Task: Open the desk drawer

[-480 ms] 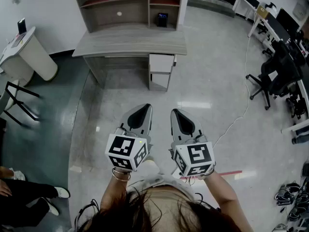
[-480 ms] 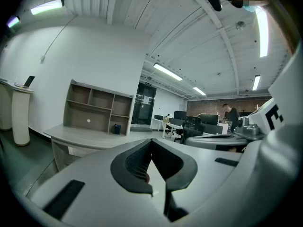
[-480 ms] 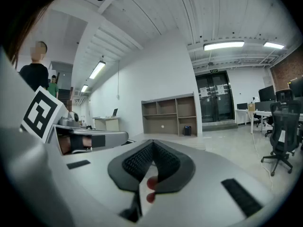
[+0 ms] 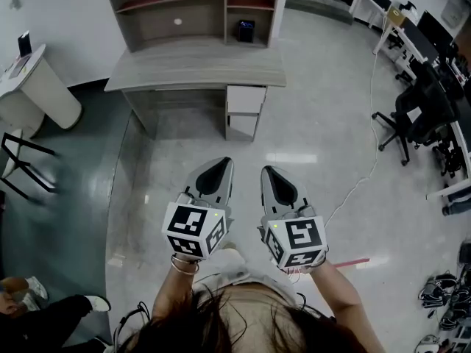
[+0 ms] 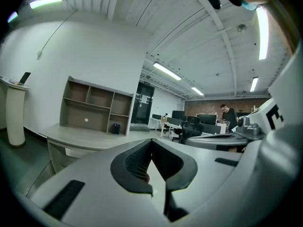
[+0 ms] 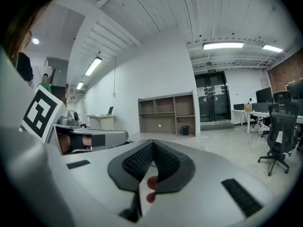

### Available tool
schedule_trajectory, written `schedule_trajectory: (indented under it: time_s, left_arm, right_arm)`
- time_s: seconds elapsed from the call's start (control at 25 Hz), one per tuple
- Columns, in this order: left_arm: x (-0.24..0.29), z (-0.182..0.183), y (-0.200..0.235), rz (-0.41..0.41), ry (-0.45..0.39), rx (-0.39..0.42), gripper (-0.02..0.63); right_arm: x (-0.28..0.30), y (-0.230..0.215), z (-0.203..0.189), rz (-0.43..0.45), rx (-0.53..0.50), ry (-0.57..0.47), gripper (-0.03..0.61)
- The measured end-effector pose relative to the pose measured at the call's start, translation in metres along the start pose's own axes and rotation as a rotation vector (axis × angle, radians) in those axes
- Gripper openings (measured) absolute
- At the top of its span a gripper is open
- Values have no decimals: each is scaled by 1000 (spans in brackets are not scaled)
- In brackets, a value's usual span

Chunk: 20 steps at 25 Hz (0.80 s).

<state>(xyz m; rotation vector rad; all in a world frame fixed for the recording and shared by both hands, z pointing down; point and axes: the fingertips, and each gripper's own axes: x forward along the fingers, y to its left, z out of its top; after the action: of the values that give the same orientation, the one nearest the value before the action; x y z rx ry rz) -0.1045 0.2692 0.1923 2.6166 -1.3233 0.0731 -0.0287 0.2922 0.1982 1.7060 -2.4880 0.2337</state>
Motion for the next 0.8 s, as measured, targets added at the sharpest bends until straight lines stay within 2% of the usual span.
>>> schedule_trajectory:
  time_s: [0.2, 0.48, 0.8]
  left_arm:
    - [5, -4, 19, -2, 7, -11, 5]
    - [11, -2, 37, 0, 22, -22, 5]
    - [23, -2, 53, 10, 32, -31, 5]
  right_arm:
    - [15, 4, 0, -23, -2, -3, 18]
    - [32, 5, -3, -4, 74, 27, 18]
    - [53, 0, 0, 2, 77, 24, 18]
